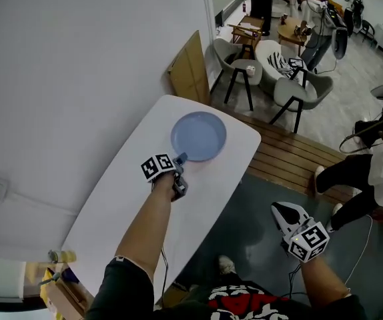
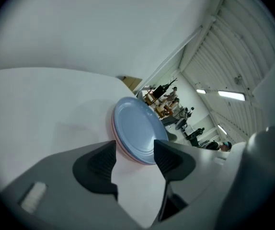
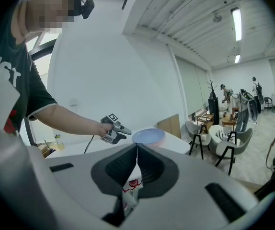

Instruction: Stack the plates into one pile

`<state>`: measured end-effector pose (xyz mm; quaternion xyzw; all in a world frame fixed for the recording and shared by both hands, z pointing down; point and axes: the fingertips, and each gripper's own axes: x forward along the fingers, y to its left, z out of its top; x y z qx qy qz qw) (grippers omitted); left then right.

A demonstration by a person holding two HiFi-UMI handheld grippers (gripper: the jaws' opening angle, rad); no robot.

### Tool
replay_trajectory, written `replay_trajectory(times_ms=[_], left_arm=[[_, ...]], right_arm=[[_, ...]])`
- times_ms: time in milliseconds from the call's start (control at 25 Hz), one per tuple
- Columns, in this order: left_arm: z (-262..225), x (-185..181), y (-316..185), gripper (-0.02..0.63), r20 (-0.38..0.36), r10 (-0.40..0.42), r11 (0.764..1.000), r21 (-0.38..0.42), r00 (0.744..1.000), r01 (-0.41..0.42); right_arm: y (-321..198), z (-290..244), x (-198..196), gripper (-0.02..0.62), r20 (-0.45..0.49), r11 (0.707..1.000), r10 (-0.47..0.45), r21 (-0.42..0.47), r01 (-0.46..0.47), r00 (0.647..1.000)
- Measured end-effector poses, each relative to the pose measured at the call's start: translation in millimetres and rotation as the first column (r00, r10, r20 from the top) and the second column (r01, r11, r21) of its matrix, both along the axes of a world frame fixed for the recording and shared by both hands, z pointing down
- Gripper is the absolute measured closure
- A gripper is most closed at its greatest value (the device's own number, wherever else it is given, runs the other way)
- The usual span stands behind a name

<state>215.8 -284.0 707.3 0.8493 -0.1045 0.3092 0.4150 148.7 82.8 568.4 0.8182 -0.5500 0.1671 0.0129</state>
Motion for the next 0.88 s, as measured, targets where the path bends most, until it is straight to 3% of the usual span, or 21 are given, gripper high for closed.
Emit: replay_trajectory(times_ms=[120,160,240,320,440,520,640,760,880], left_arm=[[-54.8,-37.0,21.2,0.360,-0.215,0.075,0.997,0.034,0.974,-0.069],[-74.5,-57.5,33.4,0.371,-0.291,0.116,0.993,0.049,0.950,-0.107],[-107.1,-110.3,57.6,0.465,-0.410,0.190,0.982,0.094,0.892,-0.166],[-127.9,-171.2,74.7,0.594,-0.478,0.245,0.969,0.155,0.844,-0.193],[-145.0,-256.8,93.0,0.598,-0.530,0.312,0.947,0.234,0.789,-0.218],[-145.7,-308.3,104.0,0.598,-0.541,0.309,0.948,0.236,0.782,-0.212],[-147.4,-355.5,105.0,0.600,-0.553,0.232,0.969,0.204,0.800,-0.140],[-157.9,-364.4,107.1,0.600,-0.564,0.161,0.973,0.226,0.810,-0.037],[-159.5,-335.8,113.7,0.600,-0.551,0.140,0.952,0.303,0.823,0.042]], right_arm=[[-22.9,-10.3,-7.2,0.589,-0.017,0.998,-0.065,0.018,0.065,0.998],[-31.0,-15.2,-11.6,0.589,-0.025,0.996,-0.087,0.025,0.088,0.996],[-44.6,-24.4,-22.2,0.589,-0.037,0.992,-0.122,0.034,0.124,0.992],[-56.9,-30.7,-32.8,0.589,-0.042,0.989,-0.144,0.035,0.146,0.989],[-78.0,-40.4,-48.7,0.589,-0.058,0.983,-0.182,0.012,0.183,0.982],[-85.2,-48.4,-61.3,0.589,-0.059,0.976,-0.215,0.006,0.216,0.975],[-91.8,-58.5,-62.7,0.589,-0.040,0.969,-0.246,0.018,0.247,0.968],[-95.7,-60.4,-37.2,0.589,-0.036,0.956,-0.291,0.007,0.292,0.956],[-107.9,-52.9,16.9,0.589,-0.048,0.928,-0.371,0.009,0.371,0.928]])
